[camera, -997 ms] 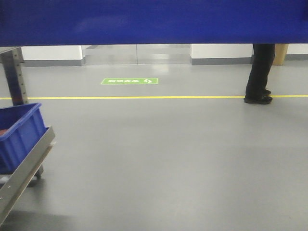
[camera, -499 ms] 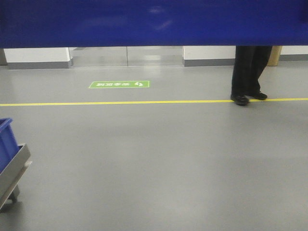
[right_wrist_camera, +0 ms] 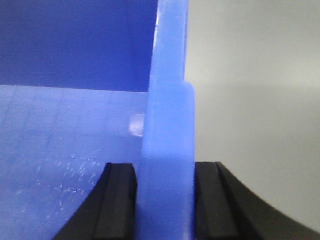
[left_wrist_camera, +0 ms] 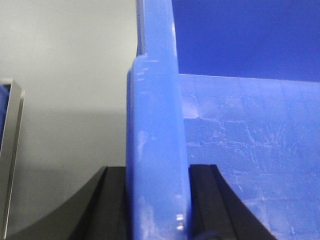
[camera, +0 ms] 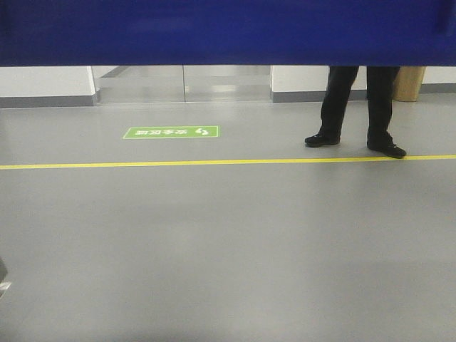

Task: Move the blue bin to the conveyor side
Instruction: 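Hold the blue bin with both grippers while driving away from the shelf, then carry the blue bin with both grippers toward the red conveyor table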

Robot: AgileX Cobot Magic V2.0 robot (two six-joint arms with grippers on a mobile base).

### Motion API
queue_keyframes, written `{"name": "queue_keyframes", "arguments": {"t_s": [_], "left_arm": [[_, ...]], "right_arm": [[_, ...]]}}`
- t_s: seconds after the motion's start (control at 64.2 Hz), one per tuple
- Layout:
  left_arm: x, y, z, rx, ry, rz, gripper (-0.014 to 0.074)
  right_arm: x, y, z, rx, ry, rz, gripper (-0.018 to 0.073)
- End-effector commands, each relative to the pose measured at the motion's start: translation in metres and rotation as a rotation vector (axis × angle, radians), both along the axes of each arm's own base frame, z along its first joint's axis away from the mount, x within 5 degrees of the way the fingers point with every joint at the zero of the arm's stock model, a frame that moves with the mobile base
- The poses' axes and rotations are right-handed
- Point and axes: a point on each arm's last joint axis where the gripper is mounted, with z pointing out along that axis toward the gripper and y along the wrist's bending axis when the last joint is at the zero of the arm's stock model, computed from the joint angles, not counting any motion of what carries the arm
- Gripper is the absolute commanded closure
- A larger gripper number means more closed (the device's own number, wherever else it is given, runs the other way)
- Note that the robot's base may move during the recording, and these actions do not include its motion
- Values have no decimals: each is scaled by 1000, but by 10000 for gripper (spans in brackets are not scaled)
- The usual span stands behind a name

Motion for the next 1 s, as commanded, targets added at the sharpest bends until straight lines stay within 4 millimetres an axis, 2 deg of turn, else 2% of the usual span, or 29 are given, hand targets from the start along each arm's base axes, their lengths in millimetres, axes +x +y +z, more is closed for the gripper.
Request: {"name": "queue_keyframes", "arguments": {"t_s": [0.0,0.436,0.686,0.982], "left_arm": [[-5,0,16,-4,-126,-11,615],[-4,0,16,-2,-134,-10,615],[0,-1,23,-12,-215,-15,615],[0,-1,24,-13,-228,-16,615]], "right_arm": [[-5,-4,20,5,-146,-6,648],[-3,-3,21,7,-158,-7,648],[0,-3,27,21,-229,-9,648],[1,-3,30,29,-269,-10,648]]}}
